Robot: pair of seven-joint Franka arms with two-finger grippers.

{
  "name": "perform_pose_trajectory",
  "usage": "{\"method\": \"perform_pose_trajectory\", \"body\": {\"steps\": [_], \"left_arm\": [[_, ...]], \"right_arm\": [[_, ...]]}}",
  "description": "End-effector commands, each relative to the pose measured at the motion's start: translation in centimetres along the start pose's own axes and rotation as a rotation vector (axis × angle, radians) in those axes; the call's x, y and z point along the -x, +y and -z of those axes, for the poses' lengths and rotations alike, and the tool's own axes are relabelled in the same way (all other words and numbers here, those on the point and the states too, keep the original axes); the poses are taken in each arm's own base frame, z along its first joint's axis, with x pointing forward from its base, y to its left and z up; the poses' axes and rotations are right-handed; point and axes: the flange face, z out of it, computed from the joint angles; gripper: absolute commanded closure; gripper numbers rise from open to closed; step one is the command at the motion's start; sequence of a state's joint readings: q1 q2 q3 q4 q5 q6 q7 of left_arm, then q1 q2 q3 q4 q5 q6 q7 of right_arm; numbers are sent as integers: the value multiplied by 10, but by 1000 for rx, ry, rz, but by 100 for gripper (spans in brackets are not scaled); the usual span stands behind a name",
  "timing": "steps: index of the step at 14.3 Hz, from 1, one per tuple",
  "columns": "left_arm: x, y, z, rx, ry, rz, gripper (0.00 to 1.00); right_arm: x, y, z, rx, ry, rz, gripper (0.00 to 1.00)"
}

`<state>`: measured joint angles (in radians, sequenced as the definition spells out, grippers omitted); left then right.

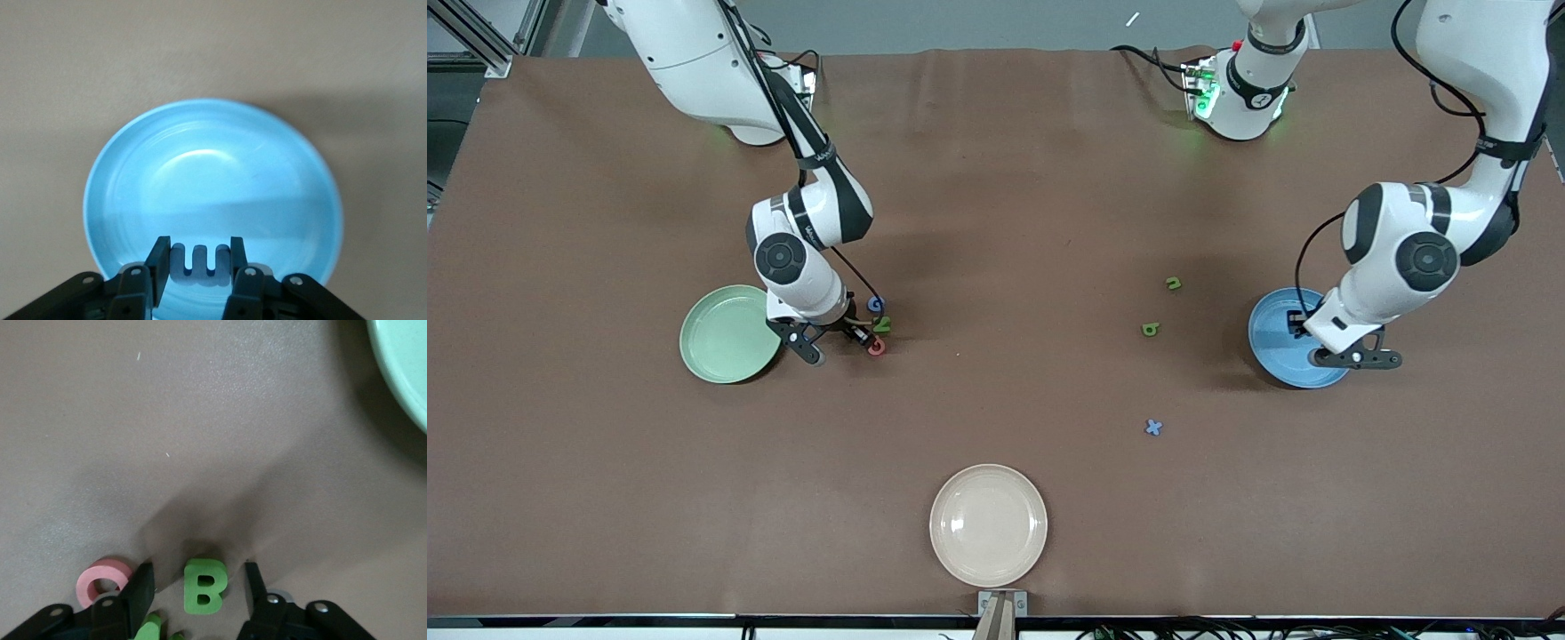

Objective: Sort upper and lower case letters into plates
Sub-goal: 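Carry the m to the blue plate while the right gripper grasps the B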

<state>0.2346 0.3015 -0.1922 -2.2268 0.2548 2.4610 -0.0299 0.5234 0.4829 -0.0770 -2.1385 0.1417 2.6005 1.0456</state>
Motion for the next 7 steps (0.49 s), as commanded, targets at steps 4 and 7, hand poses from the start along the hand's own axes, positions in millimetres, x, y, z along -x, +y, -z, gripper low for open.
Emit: {"method": "perform_pose_trajectory", "body": {"steps": [4,7], "left_arm": [[31,-13,-40,-69,7,-146,78],[33,-13,-47,-63,-3,-146,78]], "right_arm": [[1,5,-4,13,-1,-20,96],[-15,10,17,16,-12,1,99]]}}
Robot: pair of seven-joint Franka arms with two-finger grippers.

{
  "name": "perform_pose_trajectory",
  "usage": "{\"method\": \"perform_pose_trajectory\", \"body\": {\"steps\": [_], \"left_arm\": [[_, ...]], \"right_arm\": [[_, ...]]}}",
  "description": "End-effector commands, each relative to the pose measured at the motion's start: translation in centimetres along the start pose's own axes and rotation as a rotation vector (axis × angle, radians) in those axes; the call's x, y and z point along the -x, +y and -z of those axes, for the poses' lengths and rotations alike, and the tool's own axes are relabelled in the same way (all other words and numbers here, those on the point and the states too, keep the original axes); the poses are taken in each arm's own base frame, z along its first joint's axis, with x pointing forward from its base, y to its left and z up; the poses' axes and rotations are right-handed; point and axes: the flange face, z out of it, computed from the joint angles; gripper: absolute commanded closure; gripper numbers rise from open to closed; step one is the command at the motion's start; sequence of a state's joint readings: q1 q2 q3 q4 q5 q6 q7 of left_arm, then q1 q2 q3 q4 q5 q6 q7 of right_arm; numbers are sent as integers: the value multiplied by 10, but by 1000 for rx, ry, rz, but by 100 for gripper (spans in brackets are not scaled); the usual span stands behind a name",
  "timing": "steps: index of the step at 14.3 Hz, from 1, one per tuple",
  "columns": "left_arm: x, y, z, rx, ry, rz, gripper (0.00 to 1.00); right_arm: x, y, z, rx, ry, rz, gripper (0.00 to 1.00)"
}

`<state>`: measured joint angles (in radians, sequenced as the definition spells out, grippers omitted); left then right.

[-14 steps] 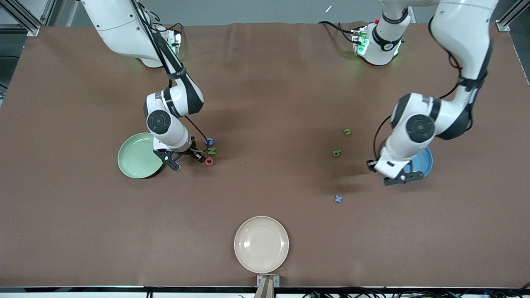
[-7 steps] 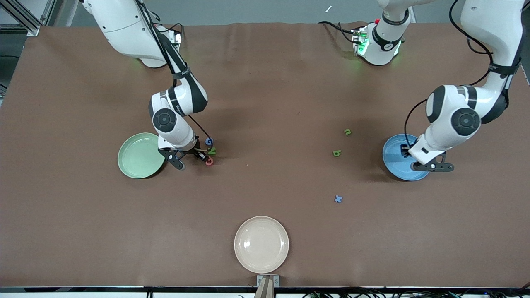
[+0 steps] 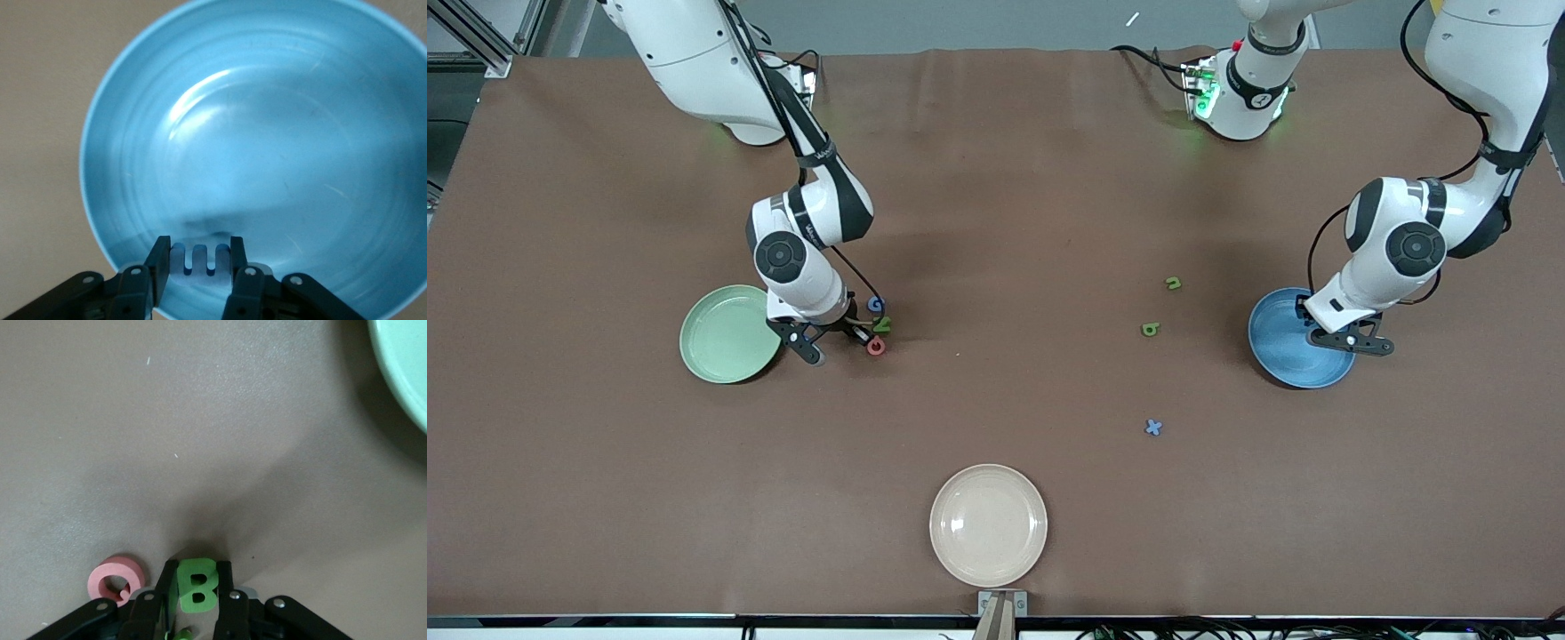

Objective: Sort upper and lower case letters into plates
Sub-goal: 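Release the m while the right gripper drops the B in the green plate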

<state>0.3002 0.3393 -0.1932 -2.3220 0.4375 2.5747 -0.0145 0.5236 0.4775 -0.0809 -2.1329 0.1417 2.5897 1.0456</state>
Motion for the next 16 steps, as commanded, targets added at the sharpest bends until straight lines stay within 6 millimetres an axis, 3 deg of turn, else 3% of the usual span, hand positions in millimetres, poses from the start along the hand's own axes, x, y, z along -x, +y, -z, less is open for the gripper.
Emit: {"method": "perform_pose_trajectory", "body": {"steps": [1,3,4,5,6,7,8,10,16], "left_arm": [[1,1,1,-6,13,-22,78],[2,3,-2,-3,9,-25,76],[1,2,-2,-3,9,-25,64],[1,3,0,-5,13,-29,34],[0,2,2,-7,17,-28,12],[-1,2,6,-11,22,-34,5],[-3,3,11,-16,28,-35,2],[-14,20,28,-19,37,-54,1],[-80,72,97,35,62,92,1]], "right_arm": [[-27,18,29,27,-30,16,99],[-60,41,58,34,-59,62,99],[-71,50,69,38,-73,93,99],[-86,63,78,39,-86,123,99],[-99,75,84,40,-98,155,98],[-108,86,85,37,-102,199,98],[-123,101,84,32,-107,239,98],[-133,125,74,32,-115,277,99],[-132,178,37,19,-88,347,99]]}}
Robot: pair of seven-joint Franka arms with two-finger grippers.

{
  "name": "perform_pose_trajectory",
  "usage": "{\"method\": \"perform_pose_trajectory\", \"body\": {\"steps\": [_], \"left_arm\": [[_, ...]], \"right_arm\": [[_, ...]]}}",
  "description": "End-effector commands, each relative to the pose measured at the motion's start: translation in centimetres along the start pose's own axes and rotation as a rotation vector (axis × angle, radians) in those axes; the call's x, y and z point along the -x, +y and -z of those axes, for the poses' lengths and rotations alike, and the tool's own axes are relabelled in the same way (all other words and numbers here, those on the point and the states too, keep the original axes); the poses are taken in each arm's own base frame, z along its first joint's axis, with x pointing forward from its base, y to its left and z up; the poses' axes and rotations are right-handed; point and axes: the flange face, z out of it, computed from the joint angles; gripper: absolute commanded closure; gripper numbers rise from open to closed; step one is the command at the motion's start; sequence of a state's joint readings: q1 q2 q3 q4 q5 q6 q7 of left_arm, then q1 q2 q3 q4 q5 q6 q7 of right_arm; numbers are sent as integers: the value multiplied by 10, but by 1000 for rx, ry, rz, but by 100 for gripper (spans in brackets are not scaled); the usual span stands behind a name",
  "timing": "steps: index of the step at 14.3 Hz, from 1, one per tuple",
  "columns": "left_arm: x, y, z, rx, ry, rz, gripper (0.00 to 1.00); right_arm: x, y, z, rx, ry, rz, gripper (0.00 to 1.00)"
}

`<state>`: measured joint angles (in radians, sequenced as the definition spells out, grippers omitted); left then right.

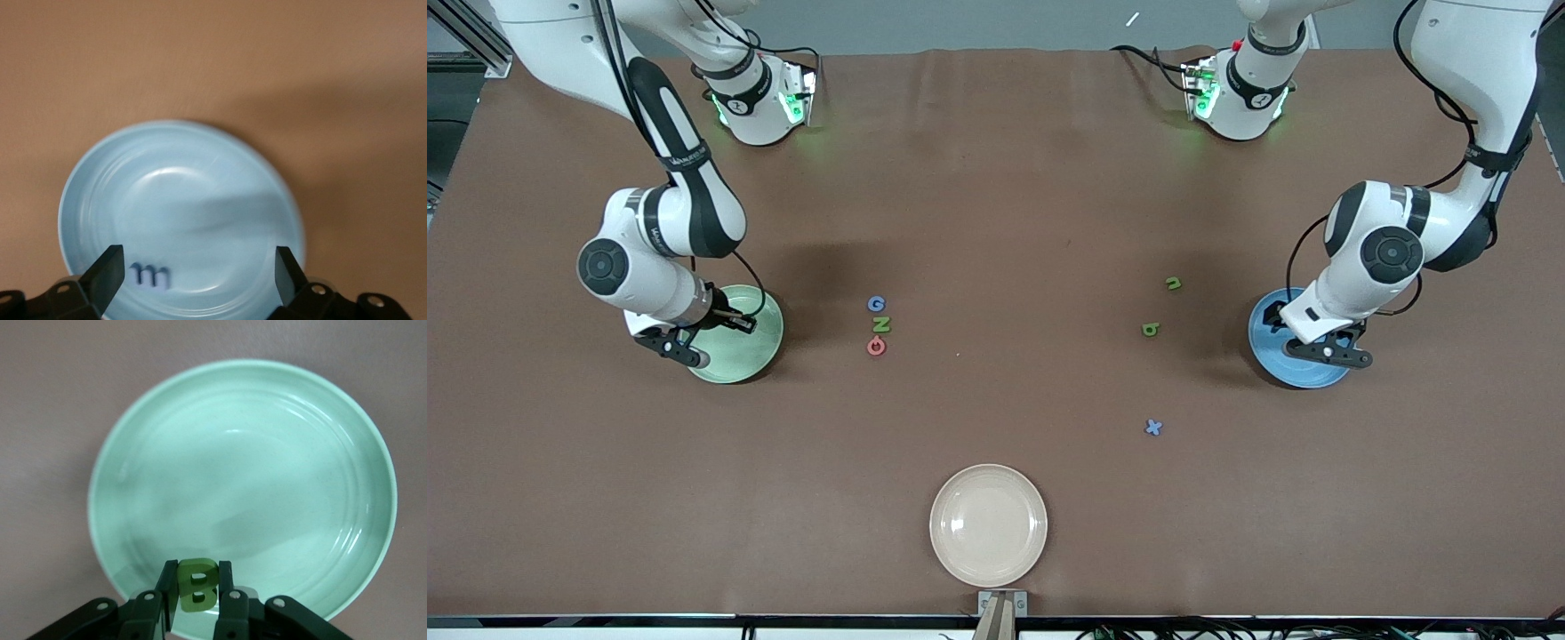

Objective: Sort upper and lower case letters into plates
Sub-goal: 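Release the m while the right gripper drops the B in the green plate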

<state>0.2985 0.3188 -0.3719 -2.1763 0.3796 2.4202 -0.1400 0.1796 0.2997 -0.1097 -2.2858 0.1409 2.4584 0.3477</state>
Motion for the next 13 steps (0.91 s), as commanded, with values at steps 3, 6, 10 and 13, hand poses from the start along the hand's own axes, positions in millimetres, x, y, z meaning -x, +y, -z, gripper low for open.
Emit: {"method": "perform_pose_trajectory", "body": {"steps": [3,6,10,13], "left_arm": [[-64,49,38,83,57,130,1],[-107,100,42,151,85,259,1],[-145,148,22,201,54,392,1],[-159,162,0,208,34,433,1]], "right_arm": [[13,30,-12,-8,6,27,97],[8,40,-12,-11,8,53,21],[2,34,-3,-18,16,63,0],[0,9,8,-18,4,93,0]]}}
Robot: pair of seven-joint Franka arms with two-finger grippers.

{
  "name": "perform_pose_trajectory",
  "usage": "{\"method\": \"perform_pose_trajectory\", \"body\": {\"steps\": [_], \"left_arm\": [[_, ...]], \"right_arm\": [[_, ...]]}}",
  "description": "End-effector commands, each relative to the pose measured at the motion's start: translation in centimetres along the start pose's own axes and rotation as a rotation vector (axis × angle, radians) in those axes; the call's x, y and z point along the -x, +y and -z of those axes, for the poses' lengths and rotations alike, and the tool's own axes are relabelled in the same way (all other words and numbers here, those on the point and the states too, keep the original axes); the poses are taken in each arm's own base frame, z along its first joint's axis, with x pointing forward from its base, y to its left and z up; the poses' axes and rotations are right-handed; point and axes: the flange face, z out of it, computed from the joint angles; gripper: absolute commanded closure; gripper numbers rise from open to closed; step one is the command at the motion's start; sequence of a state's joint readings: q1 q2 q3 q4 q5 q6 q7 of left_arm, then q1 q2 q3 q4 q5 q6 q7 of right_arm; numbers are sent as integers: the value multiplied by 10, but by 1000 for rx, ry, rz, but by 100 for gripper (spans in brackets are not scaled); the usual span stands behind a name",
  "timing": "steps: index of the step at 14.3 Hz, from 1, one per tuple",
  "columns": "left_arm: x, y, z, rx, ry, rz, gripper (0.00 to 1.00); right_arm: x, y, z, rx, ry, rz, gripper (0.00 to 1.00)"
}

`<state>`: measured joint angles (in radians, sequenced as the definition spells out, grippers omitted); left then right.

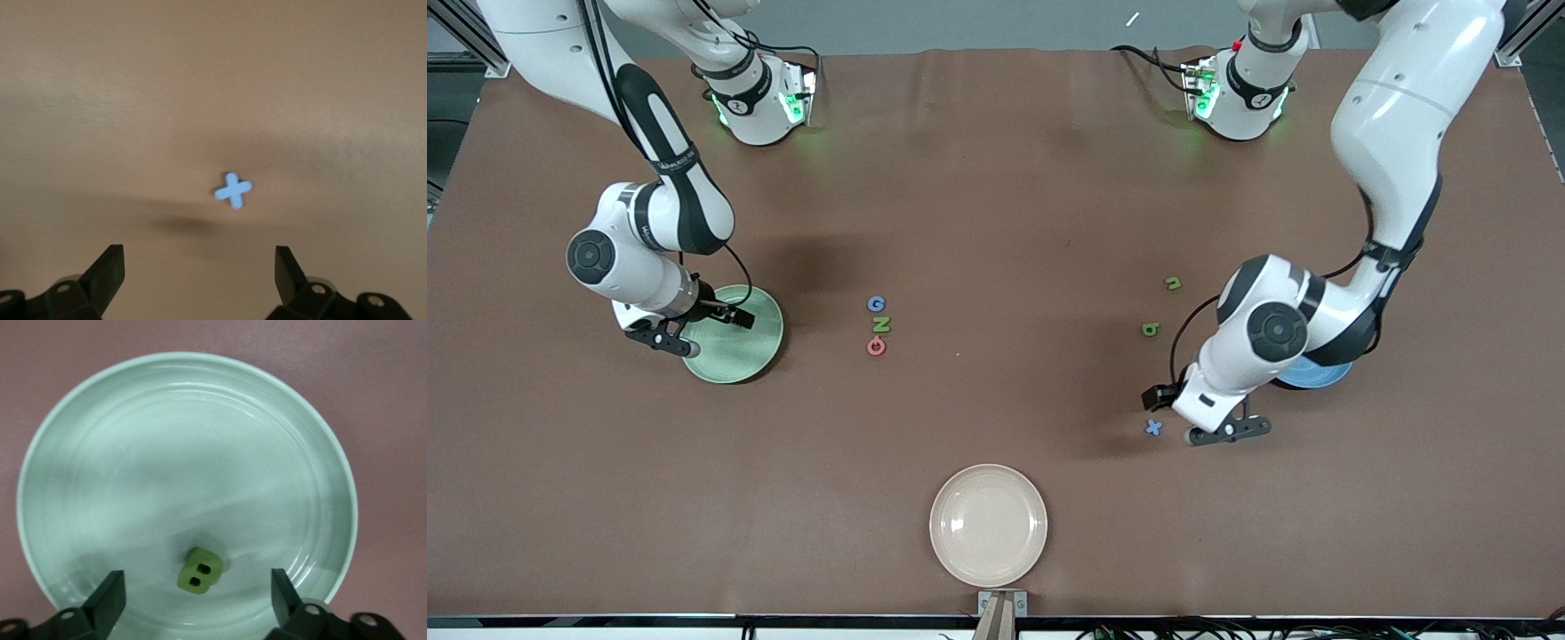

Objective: Sort upper and lower case letters into plates
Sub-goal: 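Grasp the blue x with the left gripper while the right gripper grasps the Q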

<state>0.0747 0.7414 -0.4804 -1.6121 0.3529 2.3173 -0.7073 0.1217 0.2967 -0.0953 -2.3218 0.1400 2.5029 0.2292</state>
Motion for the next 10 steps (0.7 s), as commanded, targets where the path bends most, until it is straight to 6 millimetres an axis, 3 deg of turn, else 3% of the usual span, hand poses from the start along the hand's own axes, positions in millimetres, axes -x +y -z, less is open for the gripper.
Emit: {"method": "perform_pose_trajectory", "body": {"steps": [1,5,10], "left_arm": [[-19,6,-21,-8,-9,53,1],[-19,13,-43,-65,7,69,1],[-26,22,-50,-53,24,80,11]], "right_arm": [[1,-26,21,-10,-20,8,0],[13,-90,36,-2,-15,-65,0],[34,-159,25,6,3,-13,0]]}}
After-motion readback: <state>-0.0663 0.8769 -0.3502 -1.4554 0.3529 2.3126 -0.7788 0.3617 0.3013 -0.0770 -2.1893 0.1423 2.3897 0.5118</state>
